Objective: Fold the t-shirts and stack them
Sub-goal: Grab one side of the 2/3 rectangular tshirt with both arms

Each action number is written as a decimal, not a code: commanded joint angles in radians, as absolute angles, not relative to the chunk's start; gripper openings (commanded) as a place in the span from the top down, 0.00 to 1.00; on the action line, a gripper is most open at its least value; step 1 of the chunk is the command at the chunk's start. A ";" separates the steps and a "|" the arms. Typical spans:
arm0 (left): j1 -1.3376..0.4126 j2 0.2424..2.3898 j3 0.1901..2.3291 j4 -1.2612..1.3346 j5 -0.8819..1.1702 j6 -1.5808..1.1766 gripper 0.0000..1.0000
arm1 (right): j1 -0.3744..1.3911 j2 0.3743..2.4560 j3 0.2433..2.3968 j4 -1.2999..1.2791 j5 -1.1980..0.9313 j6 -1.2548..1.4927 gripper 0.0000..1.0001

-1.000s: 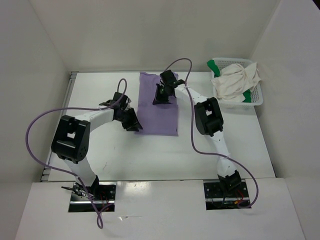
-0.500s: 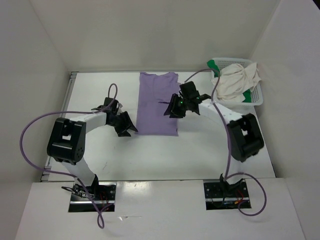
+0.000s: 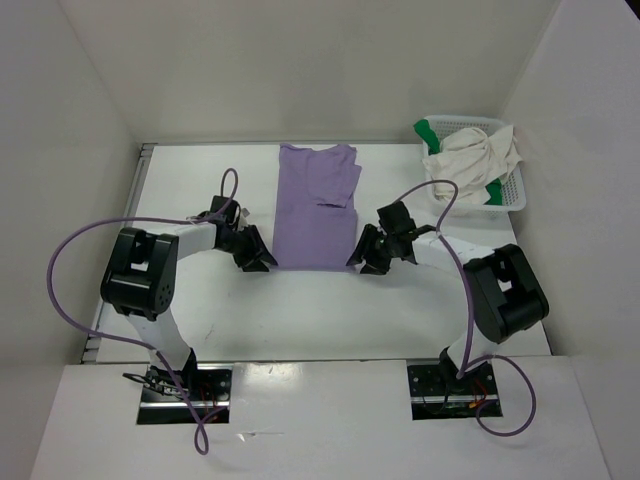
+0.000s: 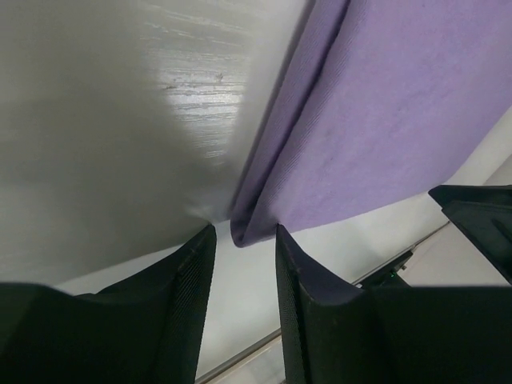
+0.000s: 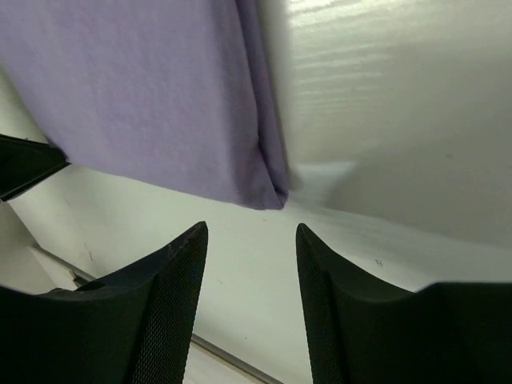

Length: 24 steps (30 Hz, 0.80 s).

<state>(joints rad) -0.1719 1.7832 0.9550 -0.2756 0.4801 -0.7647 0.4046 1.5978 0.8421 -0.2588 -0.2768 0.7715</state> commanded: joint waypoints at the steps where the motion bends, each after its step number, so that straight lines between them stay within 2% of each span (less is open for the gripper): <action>1: -0.173 1.816 0.957 -0.244 0.453 -0.750 0.57 | 0.394 1.577 0.845 -0.161 -0.256 0.781 0.46; 5: -0.173 1.825 0.957 -0.244 0.443 -0.759 0.59 | 0.385 1.647 0.845 -0.143 -0.256 0.772 0.46; 7: -0.173 1.835 0.957 -0.235 0.434 -0.759 0.60 | 0.385 1.684 0.856 -0.132 -0.256 0.772 0.49; 9: -0.173 1.835 0.957 -0.235 0.434 -0.759 0.66 | 0.385 1.694 0.856 -0.132 -0.268 0.772 0.54; 14: -0.173 1.826 0.966 -0.235 0.434 -0.770 0.82 | 0.385 1.730 0.865 -0.114 -0.293 0.772 0.73; 15: -0.173 1.825 0.957 -0.235 0.434 -0.770 0.86 | 0.385 1.730 0.865 -0.114 -0.302 0.772 0.81; 16: -0.173 1.825 0.957 -0.235 0.425 -0.770 0.93 | 0.385 1.730 0.865 -0.114 -0.313 0.772 0.86; 18: -0.173 1.804 0.948 -0.247 0.414 -0.770 0.97 | 0.385 1.730 0.865 -0.114 -0.313 0.772 1.00; 24: -0.173 1.676 0.885 -0.319 0.417 -0.758 1.00 | 0.428 1.596 0.799 -0.212 -0.295 0.804 1.00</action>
